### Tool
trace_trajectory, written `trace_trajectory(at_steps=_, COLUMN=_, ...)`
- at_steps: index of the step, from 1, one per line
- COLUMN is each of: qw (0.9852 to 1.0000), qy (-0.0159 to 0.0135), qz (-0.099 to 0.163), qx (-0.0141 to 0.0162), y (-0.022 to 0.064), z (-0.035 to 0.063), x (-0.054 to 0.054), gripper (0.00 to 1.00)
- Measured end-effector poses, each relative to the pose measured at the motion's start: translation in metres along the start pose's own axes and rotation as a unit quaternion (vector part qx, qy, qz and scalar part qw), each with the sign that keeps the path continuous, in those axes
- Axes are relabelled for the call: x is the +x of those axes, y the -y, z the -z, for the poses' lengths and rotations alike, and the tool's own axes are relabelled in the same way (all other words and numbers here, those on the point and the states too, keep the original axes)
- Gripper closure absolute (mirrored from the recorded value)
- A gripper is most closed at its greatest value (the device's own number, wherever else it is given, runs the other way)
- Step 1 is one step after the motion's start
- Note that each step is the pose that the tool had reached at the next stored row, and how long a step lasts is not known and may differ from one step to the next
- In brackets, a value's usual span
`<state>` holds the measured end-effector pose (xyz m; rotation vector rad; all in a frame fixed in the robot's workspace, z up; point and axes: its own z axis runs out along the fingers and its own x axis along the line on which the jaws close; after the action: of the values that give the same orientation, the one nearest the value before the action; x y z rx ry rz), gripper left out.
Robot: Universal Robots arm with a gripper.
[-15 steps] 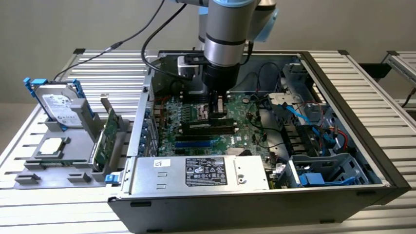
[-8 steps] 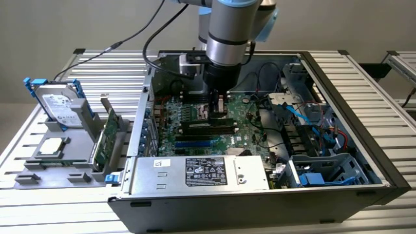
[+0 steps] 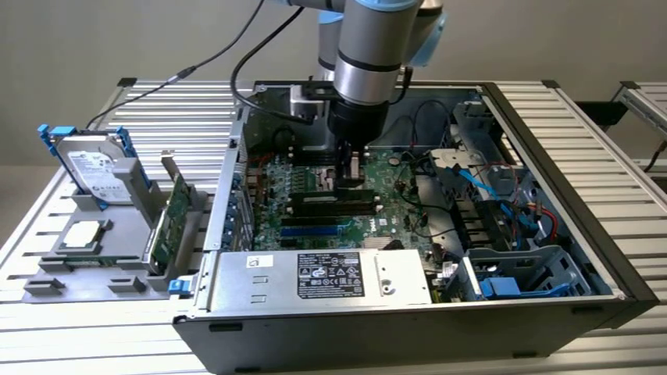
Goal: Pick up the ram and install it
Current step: 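Insert the ram into the slot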
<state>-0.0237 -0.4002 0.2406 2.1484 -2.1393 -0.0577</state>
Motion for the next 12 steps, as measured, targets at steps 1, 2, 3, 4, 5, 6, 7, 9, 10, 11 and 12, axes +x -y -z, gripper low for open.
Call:
trace_trajectory(at_steps=1, qw=1.0000, qy=0.0001, qz=-0.002, qx=-0.0001, y=0.0010, z=0.0001, x=-0.0002, gripper=0.87)
trace_trajectory(at_steps=2, qw=1.0000, qy=0.0002, qz=-0.004, qx=-0.0002, y=0.0018, z=0.0002, x=-0.0003, gripper=0.87)
trace_trajectory(at_steps=3, qw=1.0000, qy=0.0004, qz=-0.005, qx=-0.0003, y=0.0026, z=0.0003, x=-0.0003, gripper=0.87)
trace_trajectory(at_steps=4, qw=1.0000, qy=0.0004, qz=-0.006, qx=-0.0007, y=0.0036, z=0.0004, x=-0.0003, gripper=0.87)
trace_trajectory(at_steps=5, qw=1.0000, qy=0.0005, qz=-0.007, qx=-0.0016, y=0.0048, z=0.0005, x=-0.0003, gripper=0.87)
trace_trajectory(at_steps=6, qw=1.0000, qy=0.0003, qz=-0.007, qx=-0.0028, y=0.0059, z=0.0006, x=-0.0003, gripper=0.87)
trace_trajectory(at_steps=7, qw=1.0000, qy=0.0000, qz=-0.007, qx=-0.0038, y=0.0071, z=0.0008, x=-0.0003, gripper=0.87)
trace_trajectory(at_steps=9, qw=1.0000, qy=-0.0011, qz=-0.008, qx=-0.0048, y=0.0079, z=0.0007, x=-0.0003, gripper=0.87)
trace_trajectory(at_steps=10, qw=1.0000, qy=-0.0020, qz=-0.008, qx=-0.0051, y=0.0078, z=0.0006, x=-0.0002, gripper=0.87)
trace_trajectory(at_steps=11, qw=1.0000, qy=-0.0027, qz=-0.008, qx=-0.0052, y=0.0078, z=0.0006, x=-0.0001, gripper=0.87)
trace_trajectory(at_steps=12, qw=1.0000, qy=-0.0031, qz=-0.008, qx=-0.0054, y=0.0078, z=0.0005, x=0.0000, gripper=0.87)
